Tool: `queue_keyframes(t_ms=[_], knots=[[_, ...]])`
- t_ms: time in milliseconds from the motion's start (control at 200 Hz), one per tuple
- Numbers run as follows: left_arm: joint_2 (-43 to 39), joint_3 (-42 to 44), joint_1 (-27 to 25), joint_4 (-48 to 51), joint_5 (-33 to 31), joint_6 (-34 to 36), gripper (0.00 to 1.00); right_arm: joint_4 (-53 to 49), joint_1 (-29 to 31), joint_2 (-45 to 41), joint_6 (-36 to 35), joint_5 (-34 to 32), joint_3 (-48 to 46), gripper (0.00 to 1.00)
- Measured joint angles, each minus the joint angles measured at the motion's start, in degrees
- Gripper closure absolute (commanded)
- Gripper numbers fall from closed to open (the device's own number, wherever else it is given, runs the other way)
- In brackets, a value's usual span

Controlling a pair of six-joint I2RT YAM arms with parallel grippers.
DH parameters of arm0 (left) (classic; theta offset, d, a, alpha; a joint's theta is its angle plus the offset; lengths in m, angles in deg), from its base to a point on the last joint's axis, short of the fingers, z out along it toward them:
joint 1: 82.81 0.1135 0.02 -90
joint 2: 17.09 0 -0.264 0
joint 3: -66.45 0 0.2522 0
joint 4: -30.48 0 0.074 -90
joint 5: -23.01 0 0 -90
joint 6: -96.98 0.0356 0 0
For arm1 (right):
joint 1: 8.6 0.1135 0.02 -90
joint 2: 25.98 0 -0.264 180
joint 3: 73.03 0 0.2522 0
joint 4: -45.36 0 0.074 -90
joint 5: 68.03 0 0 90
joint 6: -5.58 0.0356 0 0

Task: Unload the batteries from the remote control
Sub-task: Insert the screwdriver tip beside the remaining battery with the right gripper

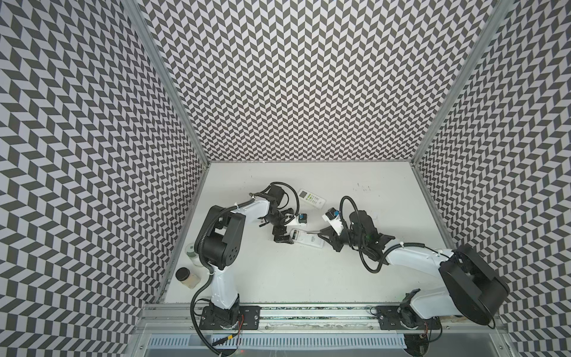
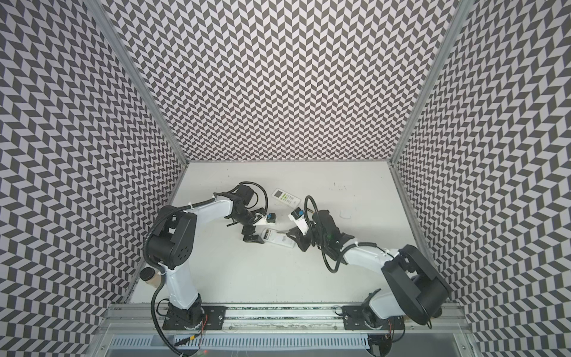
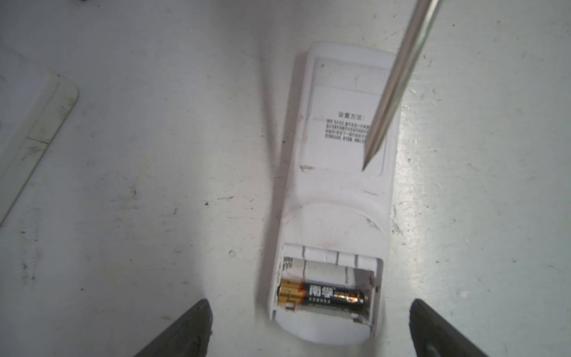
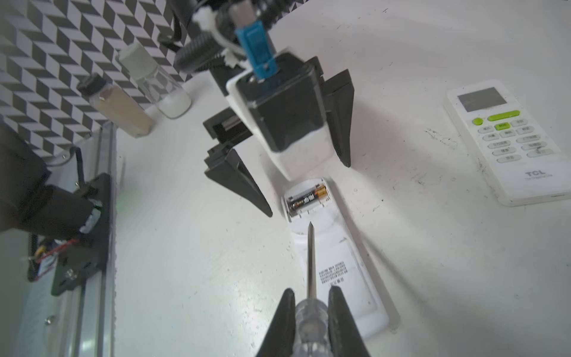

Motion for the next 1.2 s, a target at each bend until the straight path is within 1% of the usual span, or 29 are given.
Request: queue_keyframes(t_ms=[105,305,396,466,571,766,961,1197], knots=[[0.28,0.07,0.00,-0.17,0.20,0.09,0.03,1.86,0.26,-1.18,-3.98,-0.28,-1.88,1.00],[0.39,1.01,-0.02,-0.55,1.05,-0.09,0.10,7.98,0.72,-2.34,-11.34,-0.48,-4.37,1.00],[0.39,2.08,-0.02,-1.22,1.36,-0.02,0.15,9.57,0.85,-1.49,-13.11,-0.37,-3.85,1.00],[0.39,2.51,-0.02,-2.05,1.86,-0.11,0.19,9.16,0.87,0.68,-12.79,0.07,-1.92,1.00],[0.37,3.10,-0.07,-3.69,2.27,-1.07,0.26,7.56,0.81,5.07,-9.03,1.64,3.06,1.00],[0.02,4.24,-0.17,-6.36,2.73,-4.55,0.34,4.98,0.00,10.08,2.51,6.25,7.89,1.00],[-1.88,7.06,-0.76,-8.63,2.49,-8.33,0.35,-0.39,-0.57,11.91,12.31,9.49,10.05,1.00],[-5.42,11.80,-2.36,-10.16,2.16,-10.91,0.31,-4.39,-1.01,13.27,18.21,10.54,11.78,1.00]])
